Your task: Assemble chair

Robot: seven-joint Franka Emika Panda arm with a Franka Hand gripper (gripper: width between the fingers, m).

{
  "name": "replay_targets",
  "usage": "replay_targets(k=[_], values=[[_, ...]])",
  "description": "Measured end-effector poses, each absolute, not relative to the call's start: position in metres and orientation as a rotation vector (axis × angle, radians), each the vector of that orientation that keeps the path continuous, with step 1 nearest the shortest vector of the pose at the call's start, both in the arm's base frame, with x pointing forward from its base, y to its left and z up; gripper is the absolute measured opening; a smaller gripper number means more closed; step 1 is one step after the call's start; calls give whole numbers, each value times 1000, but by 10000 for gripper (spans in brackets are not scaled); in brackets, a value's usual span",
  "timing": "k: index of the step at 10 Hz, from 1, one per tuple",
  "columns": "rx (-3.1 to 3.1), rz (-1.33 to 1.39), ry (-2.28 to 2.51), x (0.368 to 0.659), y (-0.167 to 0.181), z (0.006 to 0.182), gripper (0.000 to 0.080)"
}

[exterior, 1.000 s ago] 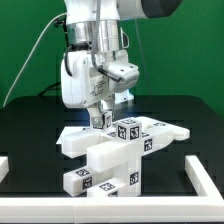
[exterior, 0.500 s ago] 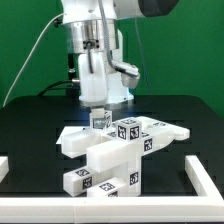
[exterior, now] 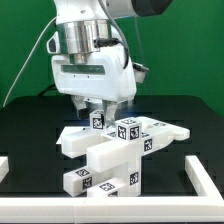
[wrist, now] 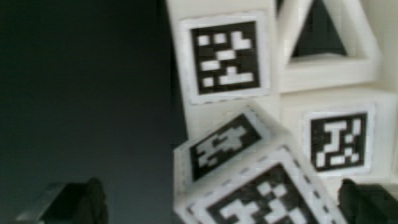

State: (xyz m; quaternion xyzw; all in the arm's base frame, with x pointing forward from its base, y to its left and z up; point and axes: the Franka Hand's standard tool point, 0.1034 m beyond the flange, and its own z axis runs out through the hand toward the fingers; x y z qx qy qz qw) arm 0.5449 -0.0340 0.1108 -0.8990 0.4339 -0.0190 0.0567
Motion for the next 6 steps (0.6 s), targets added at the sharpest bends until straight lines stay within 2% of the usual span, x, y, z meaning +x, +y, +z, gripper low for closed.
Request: replay_targets(k=[2,4,5,6], values=[[-2897,-91,959,547,-23,108,648],[-2875,-89,1021,546,-27,108,644],[-2858,-87,1065,546,-27,108,487],[-2823,-82,1149,546,-27,108,487]])
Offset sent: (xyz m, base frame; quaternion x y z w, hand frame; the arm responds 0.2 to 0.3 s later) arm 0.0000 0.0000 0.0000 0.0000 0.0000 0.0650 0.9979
